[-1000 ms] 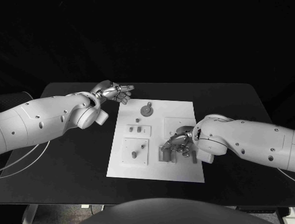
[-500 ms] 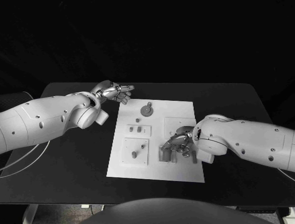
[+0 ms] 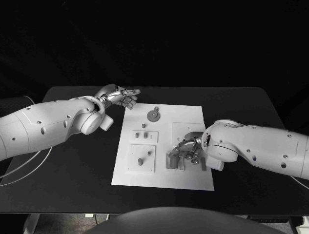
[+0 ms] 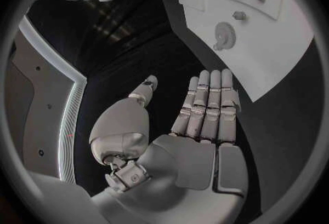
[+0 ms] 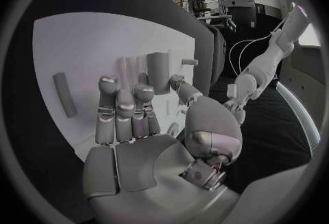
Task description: Assemble the parts on the task board
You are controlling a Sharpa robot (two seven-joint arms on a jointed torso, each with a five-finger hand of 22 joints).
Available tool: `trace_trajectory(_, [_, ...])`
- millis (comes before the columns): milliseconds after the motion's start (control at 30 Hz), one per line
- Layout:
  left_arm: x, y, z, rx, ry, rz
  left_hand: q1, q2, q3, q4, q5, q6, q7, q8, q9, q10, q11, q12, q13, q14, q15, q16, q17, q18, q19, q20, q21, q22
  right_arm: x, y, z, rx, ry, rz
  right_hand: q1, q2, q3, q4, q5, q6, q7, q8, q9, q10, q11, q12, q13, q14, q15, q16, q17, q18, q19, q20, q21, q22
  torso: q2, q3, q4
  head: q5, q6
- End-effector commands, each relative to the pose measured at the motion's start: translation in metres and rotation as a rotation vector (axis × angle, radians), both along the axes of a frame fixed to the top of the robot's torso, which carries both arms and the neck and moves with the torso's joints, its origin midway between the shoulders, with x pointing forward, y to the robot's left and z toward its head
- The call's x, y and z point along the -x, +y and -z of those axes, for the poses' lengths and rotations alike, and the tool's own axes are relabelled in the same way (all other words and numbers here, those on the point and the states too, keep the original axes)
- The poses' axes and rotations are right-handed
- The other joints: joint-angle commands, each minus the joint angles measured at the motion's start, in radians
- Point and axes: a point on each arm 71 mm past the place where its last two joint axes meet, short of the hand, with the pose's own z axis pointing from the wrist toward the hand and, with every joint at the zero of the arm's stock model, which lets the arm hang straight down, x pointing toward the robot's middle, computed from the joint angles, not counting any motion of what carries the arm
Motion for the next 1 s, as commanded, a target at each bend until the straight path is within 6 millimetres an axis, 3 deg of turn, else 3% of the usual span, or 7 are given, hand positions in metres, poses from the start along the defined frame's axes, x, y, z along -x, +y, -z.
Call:
trace_trajectory(33, [0.0001,-0.0023,-0.0007,0.003,-0.002,0.015,0.009,0.003,-0.001,-0.008,0.005,-0.002,0.001,-0.002,0.001,-0.008,0.001,-0.006,0.001,-0.007,0.000,-0.004,0.001,0.020,-0.005,-0.001,-0.004,0.001,0.0025,0.0021,0.0020,-0.004,0.009,-0.021,0.002,-0.010,0.003,0.005,-0.005,-0.007,0.001,-0.007,-0.001,-0.006,0.000,-0.001,-0.001,-0.006,-0.001,-0.001,0.000,0.050,-0.006,-0.002,-0.005,0.003,0.000,-0.0005,-0.0001,0.000,0.000])
trace_trajectory(300, [0.0000,-0.0018,-0.0007,0.002,-0.002,0.013,0.010,0.003,-0.001,-0.008,0.005,-0.002,0.001,-0.002,0.001,-0.008,0.001,-0.006,0.001,-0.007,0.000,-0.004,0.002,0.020,-0.005,-0.001,-0.004,0.001,0.0017,0.0014,0.0018,-0.001,-0.002,-0.018,0.002,-0.023,0.004,0.011,-0.006,-0.011,0.003,-0.009,-0.002,-0.008,0.002,0.000,-0.001,-0.008,0.001,0.000,0.000,0.050,-0.007,-0.002,-0.006,0.003,0.000,0.0000,-0.0001,0.000,-0.001])
trace_trajectory(667, [-0.0002,-0.0018,-0.0007,0.001,-0.002,0.013,0.010,0.003,-0.001,-0.009,0.005,-0.002,0.001,-0.002,0.001,-0.008,0.001,-0.006,0.002,-0.007,0.000,-0.004,0.002,0.020,-0.005,-0.001,-0.004,0.002,0.0020,0.0014,0.0018,-0.003,0.000,-0.022,0.002,-0.060,0.023,0.060,-0.006,-0.016,0.004,-0.008,0.001,-0.012,0.003,0.003,-0.001,-0.011,0.002,0.002,-0.001,0.050,-0.007,-0.002,-0.006,0.003,0.000,0.0001,-0.0003,0.002,-0.004])
trace_trajectory(700, [-0.0002,-0.0017,-0.0007,0.001,-0.002,0.013,0.010,0.003,-0.001,-0.009,0.005,-0.002,0.001,-0.002,0.001,-0.008,0.001,-0.006,0.002,-0.007,0.000,-0.005,0.002,0.020,-0.005,-0.001,-0.004,0.002,0.0020,0.0014,0.0018,-0.003,0.000,-0.022,-0.006,-0.079,0.015,0.064,-0.065,-0.016,0.004,-0.007,0.002,-0.012,0.003,0.003,-0.001,-0.012,0.002,0.003,-0.001,0.050,-0.007,-0.002,-0.005,0.003,0.000,0.0006,-0.0001,0.003,-0.005])
trace_trajectory(1000, [-0.0003,-0.0014,-0.0007,-0.001,-0.002,0.012,0.010,0.003,-0.001,-0.010,0.005,-0.001,0.000,-0.002,0.001,-0.008,0.001,-0.006,0.002,-0.007,0.000,-0.005,0.002,0.020,-0.005,-0.001,-0.004,0.002,0.0014,-0.0001,0.0016,-0.006,-0.006,-0.014,-0.005,-0.088,0.018,0.080,-0.065,-0.019,0.003,-0.005,0.007,-0.014,0.002,0.004,-0.001,-0.014,0.001,0.004,0.000,0.050,-0.008,-0.005,-0.006,0.003,0.000,-0.0002,0.0000,0.003,-0.006])
